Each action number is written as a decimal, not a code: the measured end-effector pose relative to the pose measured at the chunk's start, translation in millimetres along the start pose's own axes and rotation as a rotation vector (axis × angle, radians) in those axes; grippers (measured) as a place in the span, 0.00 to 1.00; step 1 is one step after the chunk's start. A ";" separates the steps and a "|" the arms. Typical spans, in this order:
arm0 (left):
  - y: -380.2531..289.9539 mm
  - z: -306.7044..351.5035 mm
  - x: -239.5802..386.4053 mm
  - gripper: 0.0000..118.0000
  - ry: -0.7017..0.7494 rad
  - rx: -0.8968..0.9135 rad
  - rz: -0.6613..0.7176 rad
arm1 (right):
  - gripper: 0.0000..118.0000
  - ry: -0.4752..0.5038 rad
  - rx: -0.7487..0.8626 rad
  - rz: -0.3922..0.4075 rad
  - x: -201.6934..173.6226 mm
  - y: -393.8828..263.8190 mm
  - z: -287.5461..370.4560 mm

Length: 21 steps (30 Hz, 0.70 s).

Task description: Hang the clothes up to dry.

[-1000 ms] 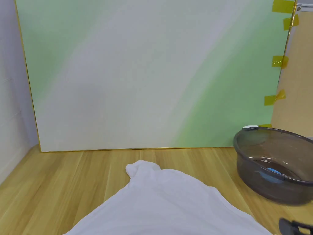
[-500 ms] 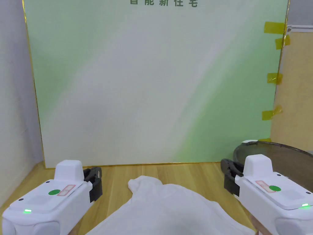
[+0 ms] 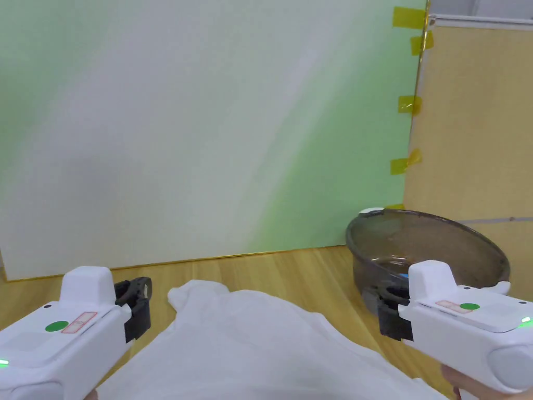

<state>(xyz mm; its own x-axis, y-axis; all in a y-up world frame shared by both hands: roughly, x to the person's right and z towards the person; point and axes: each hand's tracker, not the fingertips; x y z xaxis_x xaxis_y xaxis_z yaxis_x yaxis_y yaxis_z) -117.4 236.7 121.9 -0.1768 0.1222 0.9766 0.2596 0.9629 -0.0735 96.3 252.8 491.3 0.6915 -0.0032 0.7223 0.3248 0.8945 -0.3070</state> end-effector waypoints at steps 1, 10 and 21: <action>0.2 -3.1 1.5 0.01 -0.008 0.000 -0.004 | 0.33 0.008 -0.044 -0.006 10.7 -6.8 3.9; 1.8 -29.9 3.0 0.01 -0.068 -0.017 -0.018 | 0.98 -0.092 -0.379 -0.043 85.5 -87.4 2.9; 4.2 -75.1 -8.2 0.01 -0.087 -0.098 -0.064 | 0.31 -0.061 -0.516 -0.098 94.9 -147.0 -44.7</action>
<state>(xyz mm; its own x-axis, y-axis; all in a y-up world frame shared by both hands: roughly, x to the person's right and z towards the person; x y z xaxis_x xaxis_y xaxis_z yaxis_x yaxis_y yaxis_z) -43.5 221.7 128.7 -0.2768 0.0862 0.9571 0.3357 0.9419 0.0123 143.1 101.0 577.3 0.6084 -0.0357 0.7928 0.6717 0.5553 -0.4904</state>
